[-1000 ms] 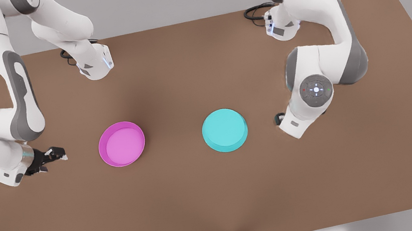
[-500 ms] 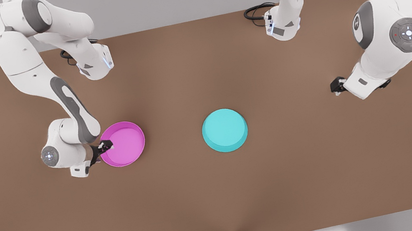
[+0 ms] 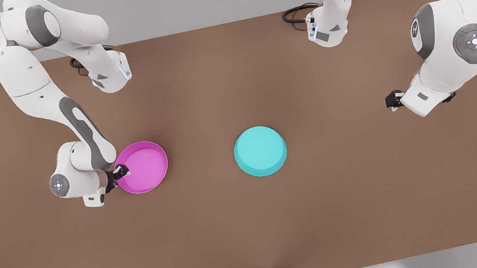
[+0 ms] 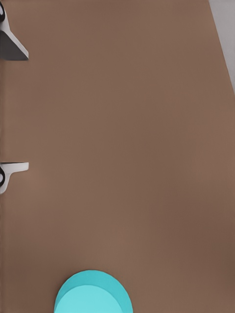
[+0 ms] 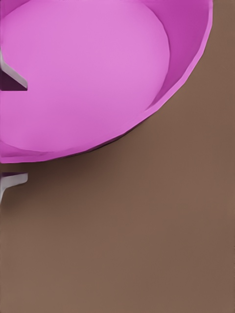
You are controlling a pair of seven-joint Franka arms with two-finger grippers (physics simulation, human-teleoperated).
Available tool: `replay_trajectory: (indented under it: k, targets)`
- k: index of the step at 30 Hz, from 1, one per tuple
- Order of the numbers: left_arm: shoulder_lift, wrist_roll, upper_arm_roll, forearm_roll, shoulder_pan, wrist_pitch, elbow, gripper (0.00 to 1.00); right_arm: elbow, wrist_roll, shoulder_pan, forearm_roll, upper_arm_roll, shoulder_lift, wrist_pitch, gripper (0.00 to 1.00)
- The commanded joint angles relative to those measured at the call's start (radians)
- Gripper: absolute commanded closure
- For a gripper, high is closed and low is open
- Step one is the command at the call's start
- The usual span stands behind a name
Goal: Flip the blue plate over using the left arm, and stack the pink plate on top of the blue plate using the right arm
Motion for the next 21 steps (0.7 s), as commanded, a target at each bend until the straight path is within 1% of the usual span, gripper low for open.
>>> replay_trajectory:
  k: [1, 2, 7, 8, 10, 11, 14, 21]
  targets:
    - [0.000, 0.000, 0.000, 0.000, 0.000, 0.000, 0.000, 0.00, 0.000, 0.000, 0.000, 0.000, 0.000, 0.001, 0.000, 0.54]
    - [0.000, -0.002, 0.000, 0.000, 0.000, 0.000, 0.000, 0.00, 0.000, -0.002, 0.000, 0.002, 0.000, 0.006, 0.002, 0.56]
    - [0.001, 0.000, 0.000, 0.002, 0.000, 0.003, -0.002, 0.00, 0.008, -0.031, 0.000, 0.003, 0.000, 0.021, 0.015, 0.56]
    - [0.001, 0.000, 0.000, 0.002, 0.000, 0.003, -0.002, 0.00, 0.008, -0.031, 0.002, 0.003, 0.000, 0.021, 0.015, 0.58]
    - [0.003, 0.000, 0.000, 0.002, 0.000, 0.003, -0.002, 0.00, 0.008, -0.031, 0.003, 0.003, 0.000, 0.018, 0.014, 0.65]
    - [0.003, 0.000, 0.000, 0.002, 0.000, 0.003, -0.002, 0.00, 0.008, -0.031, 0.003, 0.003, 0.002, 0.020, 0.015, 0.66]
    - [0.003, 0.000, 0.000, 0.000, 0.000, 0.003, -0.002, 0.00, 0.008, -0.031, 0.005, 0.003, 0.002, 0.020, 0.014, 0.79]
    - [0.005, 0.000, 0.000, 0.002, 0.000, 0.006, -0.002, 0.00, 0.009, -0.025, 0.005, 0.005, 0.002, 0.020, 0.003, 0.79]
